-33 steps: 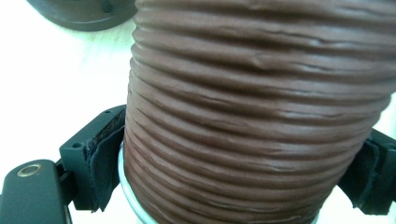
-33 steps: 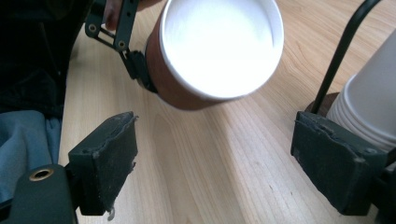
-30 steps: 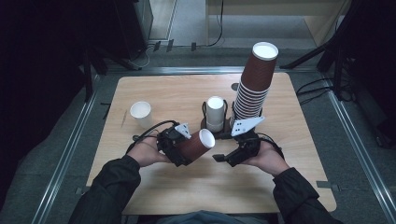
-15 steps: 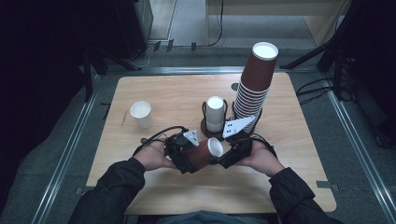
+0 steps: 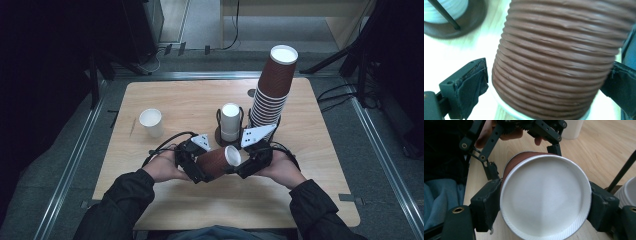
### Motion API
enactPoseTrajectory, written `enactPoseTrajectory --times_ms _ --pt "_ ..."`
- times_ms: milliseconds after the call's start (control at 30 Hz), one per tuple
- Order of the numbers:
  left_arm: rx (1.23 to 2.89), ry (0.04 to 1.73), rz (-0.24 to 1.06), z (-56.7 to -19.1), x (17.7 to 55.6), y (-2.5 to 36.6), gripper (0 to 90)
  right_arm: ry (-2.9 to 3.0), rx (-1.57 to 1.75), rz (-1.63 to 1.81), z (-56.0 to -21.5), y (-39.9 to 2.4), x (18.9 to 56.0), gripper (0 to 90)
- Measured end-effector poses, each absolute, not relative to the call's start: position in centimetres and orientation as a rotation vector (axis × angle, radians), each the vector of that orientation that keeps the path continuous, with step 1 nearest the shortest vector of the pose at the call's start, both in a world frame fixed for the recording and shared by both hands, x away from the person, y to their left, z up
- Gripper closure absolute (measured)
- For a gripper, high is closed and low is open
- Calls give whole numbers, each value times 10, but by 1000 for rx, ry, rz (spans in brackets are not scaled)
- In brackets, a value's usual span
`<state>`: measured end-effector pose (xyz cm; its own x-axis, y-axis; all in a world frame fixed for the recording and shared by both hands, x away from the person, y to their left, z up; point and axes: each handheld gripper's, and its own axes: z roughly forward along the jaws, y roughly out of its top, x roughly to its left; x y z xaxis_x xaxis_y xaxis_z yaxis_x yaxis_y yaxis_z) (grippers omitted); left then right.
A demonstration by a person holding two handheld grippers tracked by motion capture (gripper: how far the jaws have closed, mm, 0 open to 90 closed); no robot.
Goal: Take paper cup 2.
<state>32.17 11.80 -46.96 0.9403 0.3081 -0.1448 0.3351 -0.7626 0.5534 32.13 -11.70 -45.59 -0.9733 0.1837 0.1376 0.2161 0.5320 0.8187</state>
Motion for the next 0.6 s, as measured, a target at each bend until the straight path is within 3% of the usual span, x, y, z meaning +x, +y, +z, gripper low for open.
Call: enactPoseTrajectory --times_ms 600 --pt "2308 426 -84 -458 319 130 0 -2539 -377 -1685 -448 -131 322 227"
